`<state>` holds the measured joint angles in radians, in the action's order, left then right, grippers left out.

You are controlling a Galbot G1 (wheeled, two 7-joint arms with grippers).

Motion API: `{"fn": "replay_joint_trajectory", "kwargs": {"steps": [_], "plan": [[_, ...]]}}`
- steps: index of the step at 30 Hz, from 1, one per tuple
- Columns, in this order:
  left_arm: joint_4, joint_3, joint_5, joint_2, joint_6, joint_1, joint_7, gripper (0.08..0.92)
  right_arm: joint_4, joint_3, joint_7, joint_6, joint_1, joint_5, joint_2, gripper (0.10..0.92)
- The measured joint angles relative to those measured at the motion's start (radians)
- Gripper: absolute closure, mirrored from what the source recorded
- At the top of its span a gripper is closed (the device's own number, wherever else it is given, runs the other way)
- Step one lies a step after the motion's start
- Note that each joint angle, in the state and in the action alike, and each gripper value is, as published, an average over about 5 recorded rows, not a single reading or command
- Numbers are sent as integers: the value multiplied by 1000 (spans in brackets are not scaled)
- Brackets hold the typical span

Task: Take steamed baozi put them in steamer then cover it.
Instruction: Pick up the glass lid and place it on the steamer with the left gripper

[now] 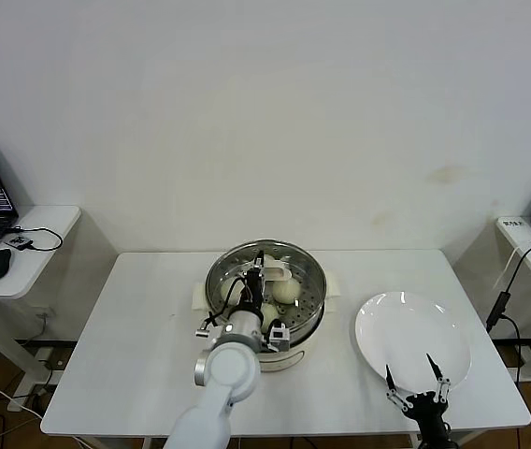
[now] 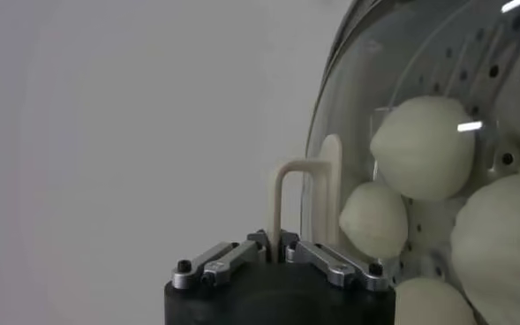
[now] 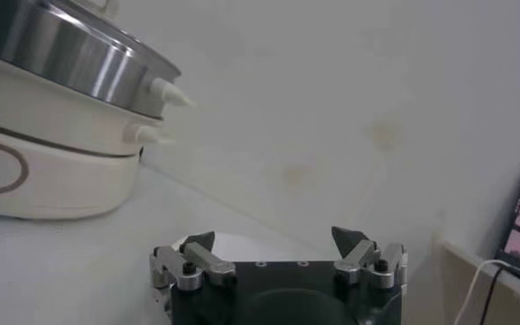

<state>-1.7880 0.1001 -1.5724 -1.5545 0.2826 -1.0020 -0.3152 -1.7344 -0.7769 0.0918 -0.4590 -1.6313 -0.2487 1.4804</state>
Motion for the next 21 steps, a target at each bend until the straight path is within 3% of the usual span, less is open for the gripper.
{"fn": "replay_joint_trajectory", "kwargs": {"steps": [21], "plan": [[-12, 9, -1, 0, -9, -11, -4, 851, 4, 5, 1, -2, 1, -4, -1, 203]]}}
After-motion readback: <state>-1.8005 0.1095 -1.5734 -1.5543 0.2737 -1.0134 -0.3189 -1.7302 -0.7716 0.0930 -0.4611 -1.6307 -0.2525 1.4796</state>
